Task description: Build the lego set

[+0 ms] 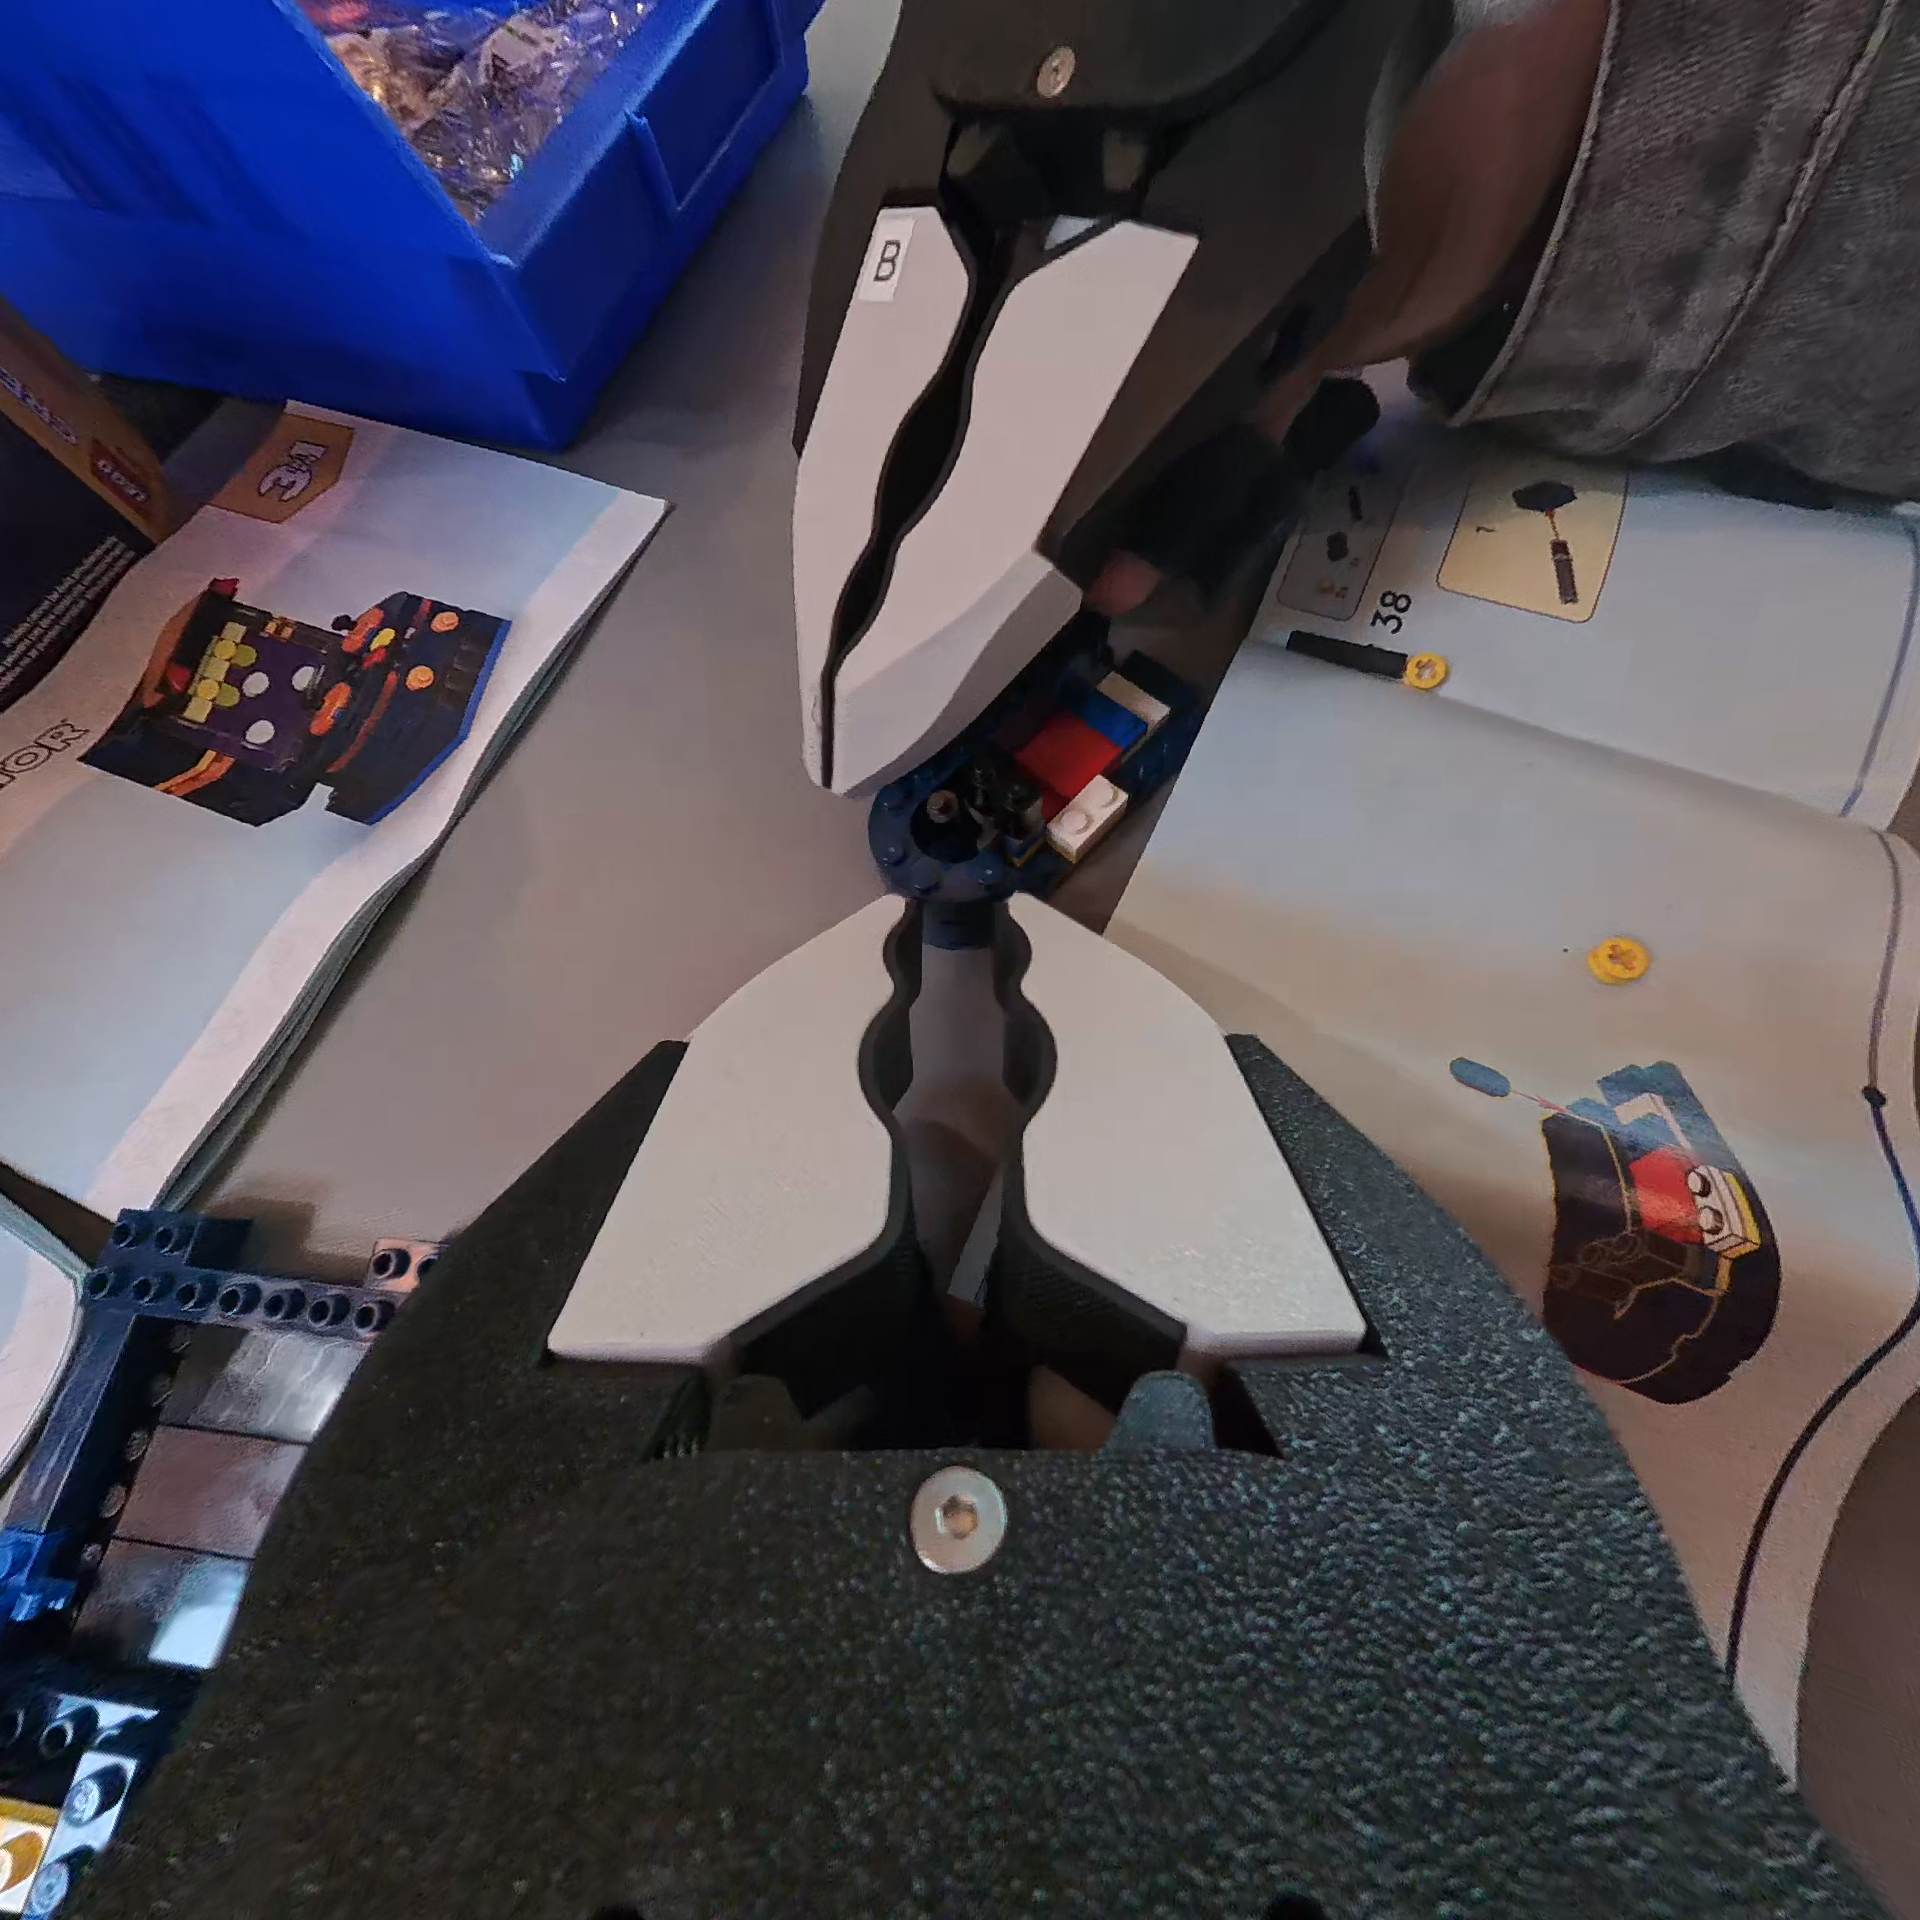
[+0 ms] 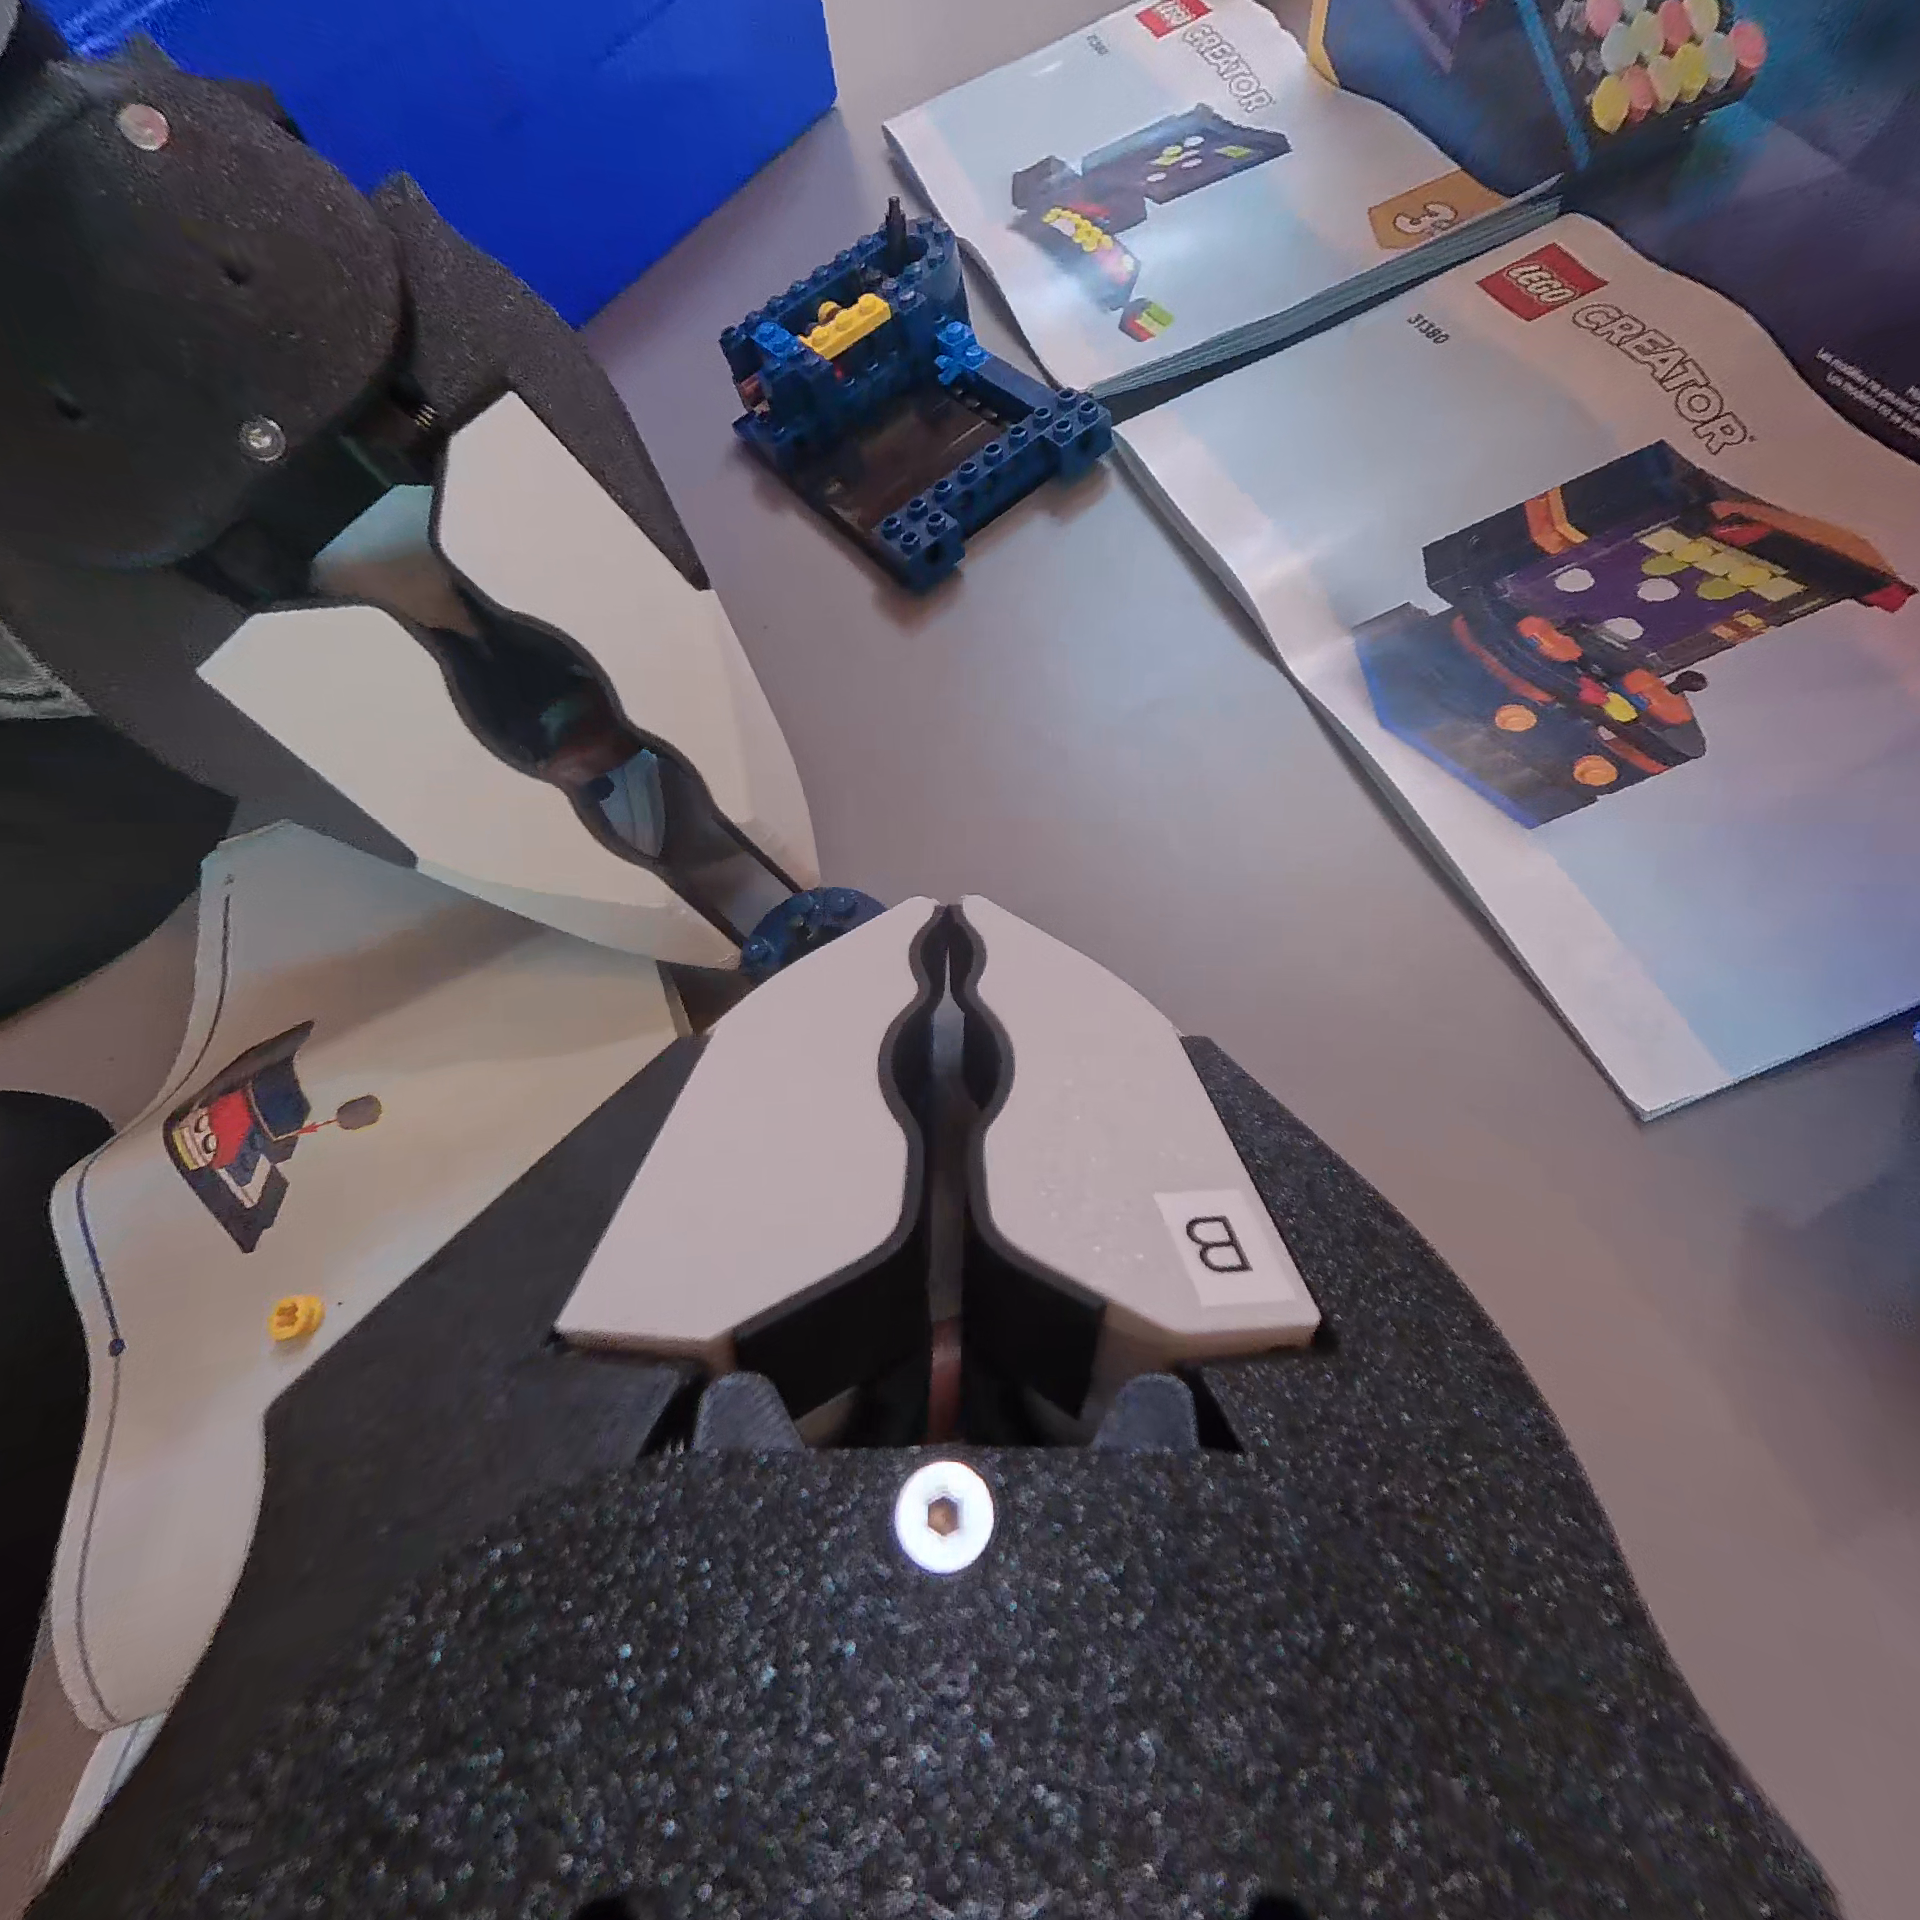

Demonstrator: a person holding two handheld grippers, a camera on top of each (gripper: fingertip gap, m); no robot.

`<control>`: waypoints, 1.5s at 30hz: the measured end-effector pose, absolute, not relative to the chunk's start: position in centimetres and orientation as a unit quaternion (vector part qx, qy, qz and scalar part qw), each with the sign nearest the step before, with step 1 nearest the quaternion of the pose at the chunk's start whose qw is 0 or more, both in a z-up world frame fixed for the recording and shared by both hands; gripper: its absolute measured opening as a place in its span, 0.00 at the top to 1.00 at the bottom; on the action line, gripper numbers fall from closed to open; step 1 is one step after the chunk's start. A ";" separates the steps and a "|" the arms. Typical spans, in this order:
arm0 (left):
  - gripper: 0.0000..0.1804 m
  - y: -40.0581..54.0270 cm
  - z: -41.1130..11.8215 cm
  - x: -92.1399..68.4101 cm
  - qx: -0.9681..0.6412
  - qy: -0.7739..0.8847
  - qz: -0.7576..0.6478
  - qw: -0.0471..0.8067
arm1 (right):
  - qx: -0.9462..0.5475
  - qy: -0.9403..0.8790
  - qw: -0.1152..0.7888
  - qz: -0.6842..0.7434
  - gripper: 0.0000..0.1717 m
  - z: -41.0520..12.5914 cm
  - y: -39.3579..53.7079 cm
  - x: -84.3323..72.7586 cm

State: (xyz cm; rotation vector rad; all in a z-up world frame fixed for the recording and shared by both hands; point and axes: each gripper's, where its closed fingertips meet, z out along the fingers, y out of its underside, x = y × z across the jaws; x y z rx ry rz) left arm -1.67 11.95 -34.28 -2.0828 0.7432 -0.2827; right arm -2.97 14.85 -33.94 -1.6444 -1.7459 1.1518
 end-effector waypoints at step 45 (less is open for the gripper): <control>0.98 12.2 -32.4 -1.7 -0.773 0.356 -0.057 0.522 | -0.515 -0.742 0.309 0.298 0.80 -34.5 12.6 -2.3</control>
